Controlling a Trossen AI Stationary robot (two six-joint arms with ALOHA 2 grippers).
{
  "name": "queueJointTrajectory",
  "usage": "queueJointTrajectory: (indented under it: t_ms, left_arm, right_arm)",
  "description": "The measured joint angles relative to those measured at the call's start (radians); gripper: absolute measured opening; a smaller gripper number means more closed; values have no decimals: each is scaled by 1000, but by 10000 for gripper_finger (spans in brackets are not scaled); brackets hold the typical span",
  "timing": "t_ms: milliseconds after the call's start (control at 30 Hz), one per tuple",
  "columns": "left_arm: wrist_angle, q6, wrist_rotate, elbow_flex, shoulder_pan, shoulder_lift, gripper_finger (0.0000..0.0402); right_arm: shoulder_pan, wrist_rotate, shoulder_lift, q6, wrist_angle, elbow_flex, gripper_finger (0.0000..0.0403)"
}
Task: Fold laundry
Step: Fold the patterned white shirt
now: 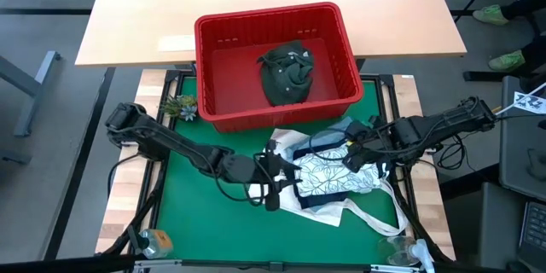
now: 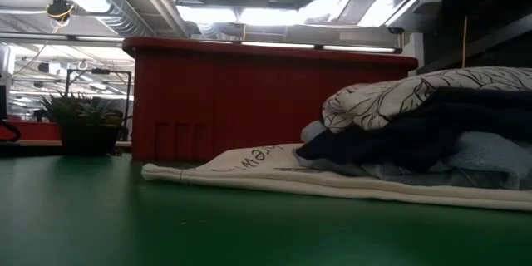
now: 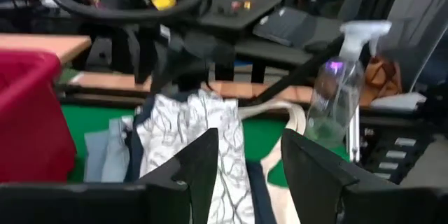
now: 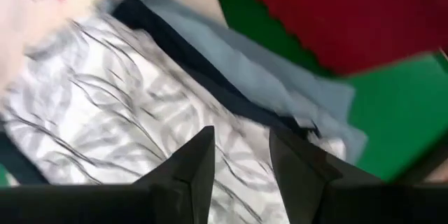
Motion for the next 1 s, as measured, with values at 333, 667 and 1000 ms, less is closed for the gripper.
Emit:
queueJointTrajectory:
  t_ms: [333, 667, 1000]
  left_arm:
    - [-29, 0, -35, 0, 4, -90, 151]
    - [-130, -2, -36, 0, 7, -173, 151]
    - [-177, -4, -41, 0, 18, -175, 151]
  right_arm:
    - [0, 24, 0, -113, 211, 0, 136]
    - [-3, 33, 0, -197, 300, 0, 136]
    - [-152, 49, 0, -308, 389, 0, 136]
